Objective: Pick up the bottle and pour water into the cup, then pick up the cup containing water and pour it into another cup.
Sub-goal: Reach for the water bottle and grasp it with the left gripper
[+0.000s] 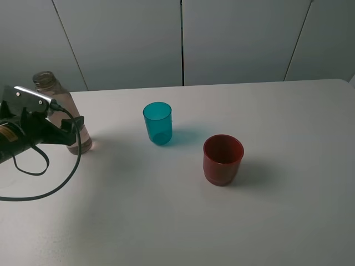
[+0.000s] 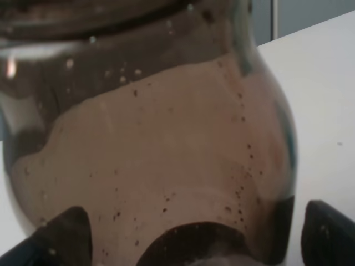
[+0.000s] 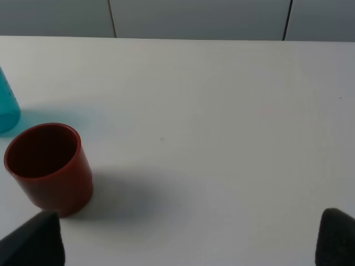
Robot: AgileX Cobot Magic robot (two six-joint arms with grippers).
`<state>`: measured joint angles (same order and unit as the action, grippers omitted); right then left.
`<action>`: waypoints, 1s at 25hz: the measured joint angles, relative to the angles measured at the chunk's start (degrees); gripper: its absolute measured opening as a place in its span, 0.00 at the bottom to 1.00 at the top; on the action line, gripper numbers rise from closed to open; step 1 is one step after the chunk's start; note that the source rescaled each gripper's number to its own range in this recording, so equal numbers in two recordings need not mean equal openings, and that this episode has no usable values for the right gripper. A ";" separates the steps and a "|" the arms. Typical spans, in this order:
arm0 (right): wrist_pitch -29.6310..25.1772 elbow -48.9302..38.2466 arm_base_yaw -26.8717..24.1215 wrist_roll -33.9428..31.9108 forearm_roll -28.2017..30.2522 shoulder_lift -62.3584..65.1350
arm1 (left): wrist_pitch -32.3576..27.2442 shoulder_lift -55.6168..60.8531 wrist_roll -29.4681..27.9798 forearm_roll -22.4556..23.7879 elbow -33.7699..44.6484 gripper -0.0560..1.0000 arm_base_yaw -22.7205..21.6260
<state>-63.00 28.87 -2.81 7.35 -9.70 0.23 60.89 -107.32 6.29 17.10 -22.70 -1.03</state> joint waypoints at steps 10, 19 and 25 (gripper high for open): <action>0.00 0.00 0.00 0.00 0.00 0.00 | 0.84 -0.13 -0.10 -0.74 -1.91 0.94 0.13; 0.00 0.00 0.00 0.00 0.00 0.00 | -0.82 -0.13 -0.10 -0.14 -2.98 0.93 0.13; 0.00 0.00 0.00 0.00 0.00 0.00 | -1.24 -0.64 -0.10 -0.14 -2.98 0.94 0.13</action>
<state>-63.00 28.87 -2.81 7.35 -9.70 0.23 59.66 -107.96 6.19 16.95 -25.68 -0.90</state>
